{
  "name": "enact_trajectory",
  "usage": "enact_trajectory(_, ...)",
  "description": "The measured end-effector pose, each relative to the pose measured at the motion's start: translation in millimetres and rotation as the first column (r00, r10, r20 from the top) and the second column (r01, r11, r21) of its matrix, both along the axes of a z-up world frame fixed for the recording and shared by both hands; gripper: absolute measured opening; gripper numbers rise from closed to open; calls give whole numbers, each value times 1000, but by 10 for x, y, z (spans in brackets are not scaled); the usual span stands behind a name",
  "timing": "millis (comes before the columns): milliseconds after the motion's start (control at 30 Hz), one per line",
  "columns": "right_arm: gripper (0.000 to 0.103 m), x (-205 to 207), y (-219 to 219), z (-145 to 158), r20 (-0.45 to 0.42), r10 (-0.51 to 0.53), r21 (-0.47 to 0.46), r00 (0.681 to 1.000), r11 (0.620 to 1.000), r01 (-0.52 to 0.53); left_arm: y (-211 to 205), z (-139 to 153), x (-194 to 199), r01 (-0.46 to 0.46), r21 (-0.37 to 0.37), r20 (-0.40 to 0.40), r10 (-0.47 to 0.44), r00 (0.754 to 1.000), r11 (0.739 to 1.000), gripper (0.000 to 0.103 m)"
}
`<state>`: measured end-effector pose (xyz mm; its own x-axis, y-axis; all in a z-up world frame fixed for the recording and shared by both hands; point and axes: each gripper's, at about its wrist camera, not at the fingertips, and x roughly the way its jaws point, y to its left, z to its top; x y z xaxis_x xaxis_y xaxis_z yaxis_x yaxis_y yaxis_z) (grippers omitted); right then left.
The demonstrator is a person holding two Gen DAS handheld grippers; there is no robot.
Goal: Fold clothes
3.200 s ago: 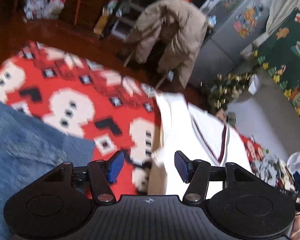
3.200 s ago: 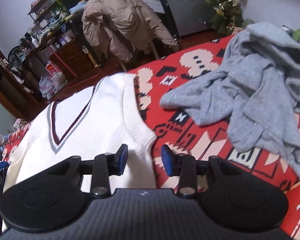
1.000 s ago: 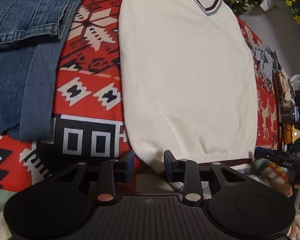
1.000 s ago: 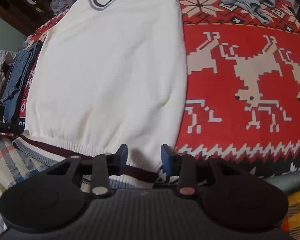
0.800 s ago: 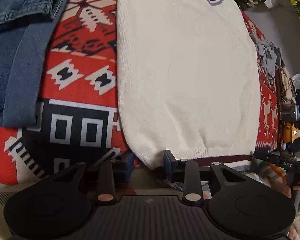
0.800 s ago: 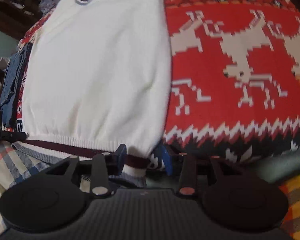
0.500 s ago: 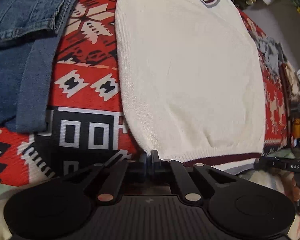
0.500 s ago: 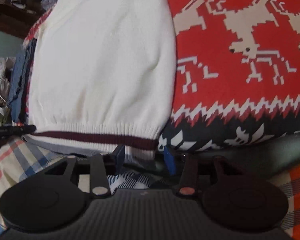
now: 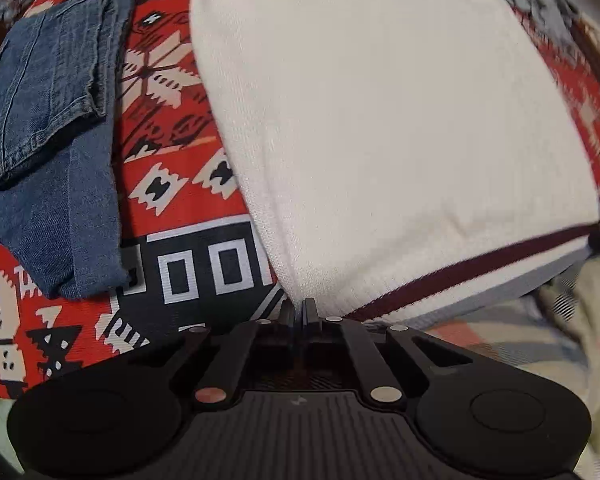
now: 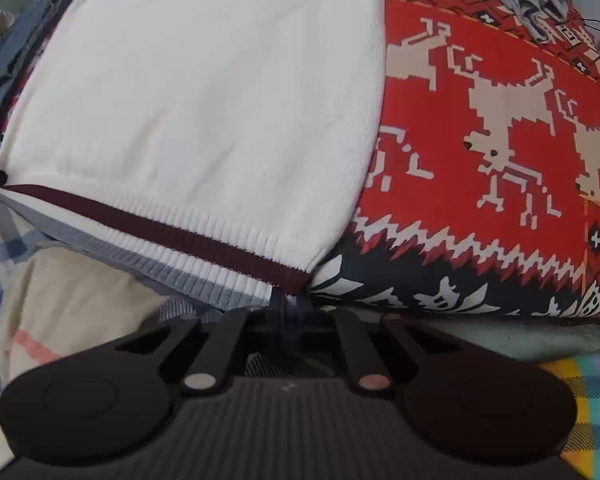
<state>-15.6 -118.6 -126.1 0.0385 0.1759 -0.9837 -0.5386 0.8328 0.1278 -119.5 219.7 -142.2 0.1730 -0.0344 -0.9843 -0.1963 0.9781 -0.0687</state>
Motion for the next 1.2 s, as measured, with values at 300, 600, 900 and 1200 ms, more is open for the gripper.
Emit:
enact_trajectory(300,25,87,-202,73,-45,-114,49,993,992,116,232,49,-42,-117,-49,-5,116,993,992,26)
enact_trajectory(600,44,104,-366,612,62,-150,141,987,980,140,602,548,-227,-204,-60,155,211,965,977,24)
enact_trajectory(900,41,333,51,852,292,-288,416,912,897,150,87,402,532,-178,-137,390,218,895,975,7)
enact_trajectory(1200,11,392,454,87,414,-252,316,875,941,121,153,-163,765,-255,-2,388,236,891,967,3)
